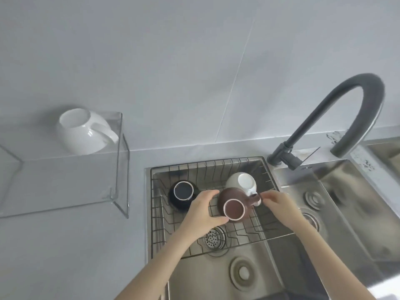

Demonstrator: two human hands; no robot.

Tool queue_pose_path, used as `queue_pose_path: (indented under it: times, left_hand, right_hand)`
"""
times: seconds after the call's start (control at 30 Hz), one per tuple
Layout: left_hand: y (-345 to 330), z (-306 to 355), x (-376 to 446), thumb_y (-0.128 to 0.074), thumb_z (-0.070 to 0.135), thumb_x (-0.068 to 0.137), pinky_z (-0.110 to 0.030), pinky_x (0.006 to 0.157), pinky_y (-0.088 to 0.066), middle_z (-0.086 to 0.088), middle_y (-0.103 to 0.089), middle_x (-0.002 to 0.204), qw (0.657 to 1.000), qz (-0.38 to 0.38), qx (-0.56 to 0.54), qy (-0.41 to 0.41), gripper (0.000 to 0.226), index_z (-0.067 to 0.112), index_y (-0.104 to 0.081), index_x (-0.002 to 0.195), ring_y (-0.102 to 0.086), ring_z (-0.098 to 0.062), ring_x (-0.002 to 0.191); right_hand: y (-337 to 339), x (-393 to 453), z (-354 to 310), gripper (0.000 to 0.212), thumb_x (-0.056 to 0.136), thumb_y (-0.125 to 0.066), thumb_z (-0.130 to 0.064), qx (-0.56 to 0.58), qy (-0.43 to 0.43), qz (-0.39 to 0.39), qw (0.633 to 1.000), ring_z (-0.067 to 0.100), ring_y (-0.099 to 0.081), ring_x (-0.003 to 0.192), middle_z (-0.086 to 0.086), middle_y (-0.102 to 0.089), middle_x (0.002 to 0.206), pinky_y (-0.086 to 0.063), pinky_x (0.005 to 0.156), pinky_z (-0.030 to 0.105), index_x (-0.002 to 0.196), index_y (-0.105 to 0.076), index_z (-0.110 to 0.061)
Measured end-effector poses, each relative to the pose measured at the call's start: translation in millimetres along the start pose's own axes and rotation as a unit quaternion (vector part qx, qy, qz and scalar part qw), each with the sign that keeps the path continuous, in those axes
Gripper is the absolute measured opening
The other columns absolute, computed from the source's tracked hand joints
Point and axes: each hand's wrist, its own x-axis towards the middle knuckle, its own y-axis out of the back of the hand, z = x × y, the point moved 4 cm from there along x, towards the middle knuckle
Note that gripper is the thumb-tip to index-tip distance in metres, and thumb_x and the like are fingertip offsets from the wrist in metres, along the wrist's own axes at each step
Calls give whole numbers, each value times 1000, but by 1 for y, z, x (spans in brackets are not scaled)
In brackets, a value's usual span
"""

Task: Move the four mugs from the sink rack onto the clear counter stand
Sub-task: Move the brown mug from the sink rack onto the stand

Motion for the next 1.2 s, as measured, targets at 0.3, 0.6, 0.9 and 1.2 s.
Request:
queue_pose_path:
  times: [0.3, 0.6, 0.9, 1.2]
  left_hand:
    - [-66, -16, 32, -80, 10, 59, 2, 65, -36, 17, -48, 106, 989, 26, -105, 96, 88, 23, -33, 132, -51, -3, 99]
    - [-60, -34, 28, -83, 15, 49, -27, 92, -50, 13, -62, 107, 977, 68, -168, 114, 86, 35, -46, 124, -61, -9, 103]
    - [64, 23, -41, -83, 34, 52, -19, 85, -50, 21, -60, 99, 963, 228, -138, 35, 91, 31, -41, 133, -61, -1, 95]
    - [188, 37, -141, -87, 20, 49, 1, 86, -37, 37, -52, 111, 901, 420, -94, -50, 89, 52, -40, 117, -49, 22, 103]
  right_hand:
    - [-21, 10, 19, 48, 82, -57, -8, 28, 61, 3, 998, 20, -63, 98, 5, -68, 109, -39, 73, 9, 127, -51, -23]
    - [-19, 20, -7, 21, 75, -61, -3, -45, 154, 1, 987, 3, -60, 71, 0, -66, 72, -39, 60, 5, 88, -67, -19]
    - [29, -30, -159, 17, 74, -65, -6, -20, 311, -10, 950, 17, -49, 57, -6, -72, 66, -41, 56, 20, 79, -70, -22]
    - [-11, -85, -296, 17, 75, -67, -10, 111, 377, -90, 915, 27, -65, 80, 3, -76, 75, -54, 80, 33, 75, -72, -25]
